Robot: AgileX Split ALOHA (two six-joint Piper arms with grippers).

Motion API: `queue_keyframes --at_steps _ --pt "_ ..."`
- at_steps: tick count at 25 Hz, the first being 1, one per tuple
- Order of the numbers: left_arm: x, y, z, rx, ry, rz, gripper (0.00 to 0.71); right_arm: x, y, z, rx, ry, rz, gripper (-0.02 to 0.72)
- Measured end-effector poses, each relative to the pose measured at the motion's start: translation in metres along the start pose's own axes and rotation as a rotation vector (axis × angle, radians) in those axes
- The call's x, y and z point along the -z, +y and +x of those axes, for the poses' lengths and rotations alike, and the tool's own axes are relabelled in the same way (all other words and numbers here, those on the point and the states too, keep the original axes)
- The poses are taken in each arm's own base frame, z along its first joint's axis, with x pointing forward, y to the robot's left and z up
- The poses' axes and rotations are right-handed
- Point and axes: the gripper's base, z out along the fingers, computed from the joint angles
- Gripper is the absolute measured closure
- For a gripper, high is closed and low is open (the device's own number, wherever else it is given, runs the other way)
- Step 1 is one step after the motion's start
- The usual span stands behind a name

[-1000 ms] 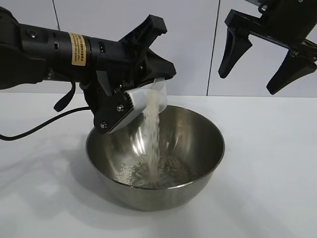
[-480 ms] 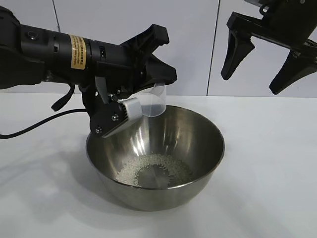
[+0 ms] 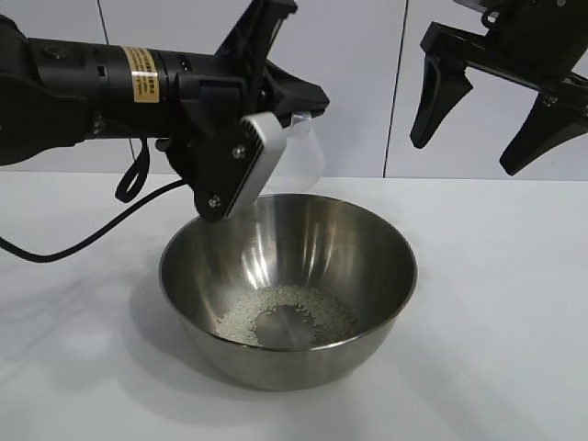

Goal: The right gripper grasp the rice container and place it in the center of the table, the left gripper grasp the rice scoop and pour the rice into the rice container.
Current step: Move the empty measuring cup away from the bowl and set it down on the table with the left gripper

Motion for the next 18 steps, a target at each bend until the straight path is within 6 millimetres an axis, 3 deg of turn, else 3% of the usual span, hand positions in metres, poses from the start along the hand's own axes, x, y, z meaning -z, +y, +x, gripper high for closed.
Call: queue_keyframes --at_steps 8,13,18 --pt "0.008 0.008 0.004 0.583 0.063 -0.182 0.707 0.000 0.000 0.000 0.000 0.000 0.000 0.063" --pt "0.021 0.016 0.029 1.069 0.254 -0.394 0.707 0.000 0.000 -0.001 0.000 -0.008 0.001 0.063" --pt "0.042 0.019 0.052 1.380 0.472 -0.604 0.707 0.000 0.000 -0.002 -0.001 -0.023 0.000 0.063"
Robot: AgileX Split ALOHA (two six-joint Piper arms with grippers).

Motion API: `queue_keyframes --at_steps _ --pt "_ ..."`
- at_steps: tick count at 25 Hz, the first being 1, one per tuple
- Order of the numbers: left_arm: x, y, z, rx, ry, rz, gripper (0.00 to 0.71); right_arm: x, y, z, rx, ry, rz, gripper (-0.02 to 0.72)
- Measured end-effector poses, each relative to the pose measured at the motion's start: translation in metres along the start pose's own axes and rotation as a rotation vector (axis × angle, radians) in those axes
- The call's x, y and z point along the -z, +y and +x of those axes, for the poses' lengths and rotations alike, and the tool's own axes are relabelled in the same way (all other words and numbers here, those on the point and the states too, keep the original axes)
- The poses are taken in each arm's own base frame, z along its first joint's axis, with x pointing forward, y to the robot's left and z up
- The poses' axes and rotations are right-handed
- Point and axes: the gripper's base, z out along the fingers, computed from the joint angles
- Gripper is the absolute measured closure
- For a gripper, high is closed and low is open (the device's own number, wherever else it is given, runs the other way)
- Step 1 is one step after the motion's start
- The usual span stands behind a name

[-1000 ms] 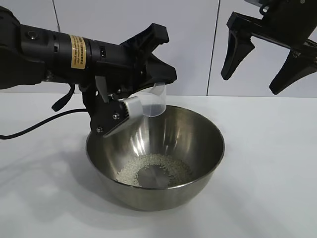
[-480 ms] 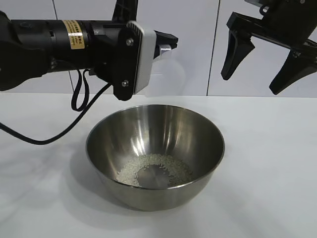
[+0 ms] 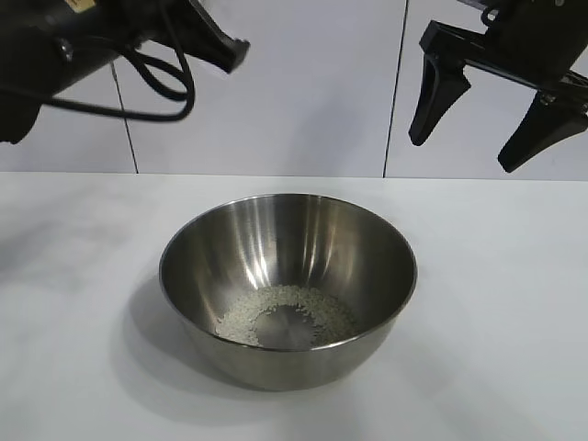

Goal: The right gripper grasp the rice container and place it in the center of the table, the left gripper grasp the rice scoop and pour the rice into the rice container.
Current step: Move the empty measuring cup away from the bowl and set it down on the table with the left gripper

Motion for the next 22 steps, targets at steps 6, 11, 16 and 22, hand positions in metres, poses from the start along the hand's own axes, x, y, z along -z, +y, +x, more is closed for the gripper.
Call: queue_keyframes --at_steps 6,11,16,22 --pt "0.020 0.013 0.020 0.190 0.123 -0.106 0.707 0.000 0.001 0.000 -0.006 -0.001 -0.009 0.063" --pt "0.051 0.026 0.056 0.234 0.263 -0.127 0.707 0.000 0.001 0.000 -0.006 -0.004 -0.009 0.063" --pt "0.081 0.036 0.081 0.238 0.352 -0.075 0.707 0.000 0.001 -0.001 -0.007 -0.011 -0.010 0.063" --pt "0.088 0.035 0.103 0.212 0.389 0.026 0.707 0.000 0.001 -0.003 -0.009 -0.028 -0.012 0.063"
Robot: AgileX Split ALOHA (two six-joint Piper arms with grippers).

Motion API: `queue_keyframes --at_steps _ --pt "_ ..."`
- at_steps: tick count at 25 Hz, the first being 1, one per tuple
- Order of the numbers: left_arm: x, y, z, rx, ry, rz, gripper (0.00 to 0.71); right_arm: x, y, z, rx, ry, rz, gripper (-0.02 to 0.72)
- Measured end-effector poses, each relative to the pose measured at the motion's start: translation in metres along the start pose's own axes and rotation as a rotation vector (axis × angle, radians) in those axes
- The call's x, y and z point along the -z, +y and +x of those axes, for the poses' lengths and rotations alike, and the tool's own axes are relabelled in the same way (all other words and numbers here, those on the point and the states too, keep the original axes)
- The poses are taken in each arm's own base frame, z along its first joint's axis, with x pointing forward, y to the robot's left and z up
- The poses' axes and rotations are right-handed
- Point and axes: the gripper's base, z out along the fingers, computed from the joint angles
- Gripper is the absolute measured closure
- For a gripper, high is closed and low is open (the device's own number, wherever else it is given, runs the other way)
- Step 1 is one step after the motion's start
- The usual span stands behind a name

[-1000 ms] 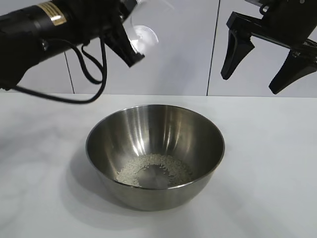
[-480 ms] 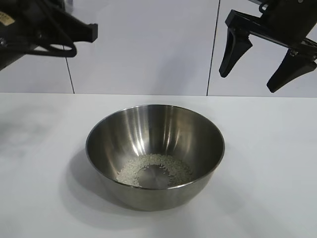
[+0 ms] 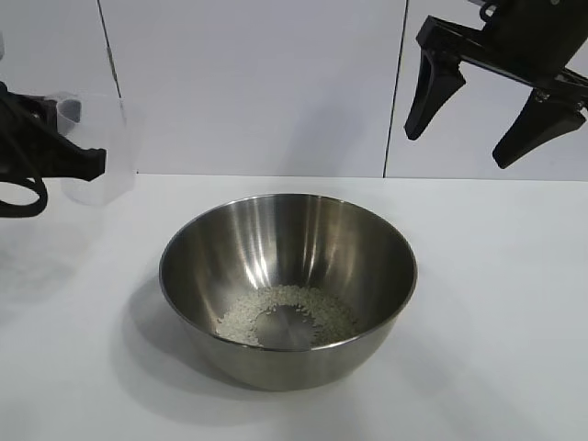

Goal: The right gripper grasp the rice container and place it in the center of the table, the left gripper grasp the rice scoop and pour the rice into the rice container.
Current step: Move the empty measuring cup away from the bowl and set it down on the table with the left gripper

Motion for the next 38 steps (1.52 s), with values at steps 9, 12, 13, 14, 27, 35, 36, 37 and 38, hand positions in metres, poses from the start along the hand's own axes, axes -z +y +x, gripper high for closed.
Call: queue_keyframes --at_steps 9,12,13,14,27,35,36,37,38 --pt "-0.013 -0.011 0.037 0.002 0.105 0.057 0.707 0.000 0.000 -0.001 0.000 -0.006 0.000 0.064" --pt "-0.019 -0.014 0.047 0.005 0.129 0.063 0.707 0.000 0.000 -0.001 0.000 -0.006 0.000 0.064" --pt "-0.021 -0.015 0.051 0.005 0.139 0.065 0.707 0.000 0.000 -0.001 0.000 -0.006 0.000 0.064" --pt "-0.023 -0.016 0.054 0.005 0.144 0.067 0.707 0.000 0.000 -0.001 0.000 -0.006 0.000 0.064" --pt "-0.030 -0.021 0.081 0.010 0.216 0.065 0.707 0.000 0.000 -0.001 0.000 -0.008 0.001 0.064" --pt "-0.033 -0.021 0.080 0.026 0.208 0.057 0.684 0.000 0.000 -0.001 0.000 -0.008 0.000 0.064" --pt "-0.033 -0.021 0.080 0.028 0.208 0.057 0.662 0.000 0.000 -0.001 0.000 -0.008 0.000 0.064" --pt "-0.033 -0.021 0.080 0.030 0.208 0.057 0.635 0.000 0.000 -0.001 0.000 -0.008 0.000 0.064" --pt "-0.033 -0.021 0.080 0.033 0.208 0.057 0.606 0.000 0.000 -0.001 0.000 -0.008 0.000 0.064"
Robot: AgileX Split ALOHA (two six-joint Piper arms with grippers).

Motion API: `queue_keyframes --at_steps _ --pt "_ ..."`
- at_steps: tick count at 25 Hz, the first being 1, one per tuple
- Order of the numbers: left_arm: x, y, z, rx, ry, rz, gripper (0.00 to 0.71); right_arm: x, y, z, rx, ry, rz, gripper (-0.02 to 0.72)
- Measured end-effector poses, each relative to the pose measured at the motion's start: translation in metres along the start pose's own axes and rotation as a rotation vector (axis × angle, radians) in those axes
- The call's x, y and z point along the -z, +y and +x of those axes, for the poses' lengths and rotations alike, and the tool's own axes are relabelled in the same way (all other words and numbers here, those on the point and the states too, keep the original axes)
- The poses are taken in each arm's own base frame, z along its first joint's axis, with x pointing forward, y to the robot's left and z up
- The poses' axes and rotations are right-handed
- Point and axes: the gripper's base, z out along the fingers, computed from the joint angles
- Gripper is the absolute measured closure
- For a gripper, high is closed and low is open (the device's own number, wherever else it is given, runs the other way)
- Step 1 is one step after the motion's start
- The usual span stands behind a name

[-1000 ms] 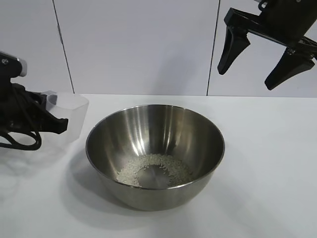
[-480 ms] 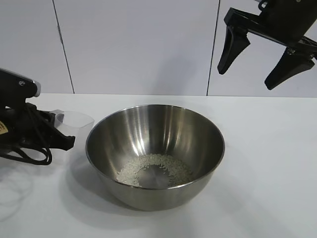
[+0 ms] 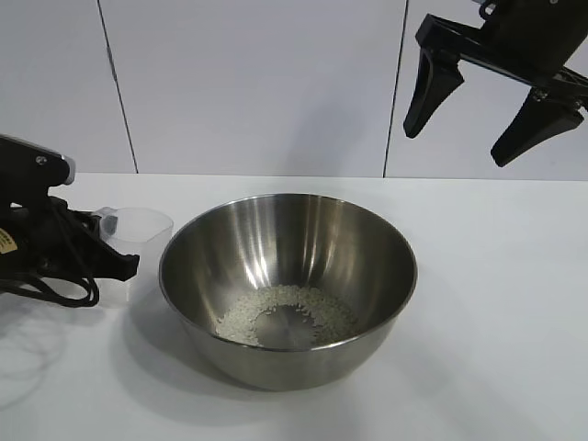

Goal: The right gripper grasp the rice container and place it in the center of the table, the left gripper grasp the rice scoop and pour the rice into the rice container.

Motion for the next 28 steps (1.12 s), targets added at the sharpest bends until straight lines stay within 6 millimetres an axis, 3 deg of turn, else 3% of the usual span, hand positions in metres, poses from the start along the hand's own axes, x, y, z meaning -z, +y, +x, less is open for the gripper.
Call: queue_keyframes --at_steps 9,19,28 --pt "0.010 0.000 0.009 0.007 0.046 -0.009 0.387 0.000 0.000 0.000 0.000 0.000 0.000 0.064" --pt "0.029 0.000 0.025 0.016 0.131 -0.029 0.306 0.000 0.000 0.000 0.000 0.000 0.000 0.064" --pt "0.059 0.004 0.006 0.041 0.094 -0.028 0.151 0.000 0.000 0.000 0.000 0.001 0.000 0.064"
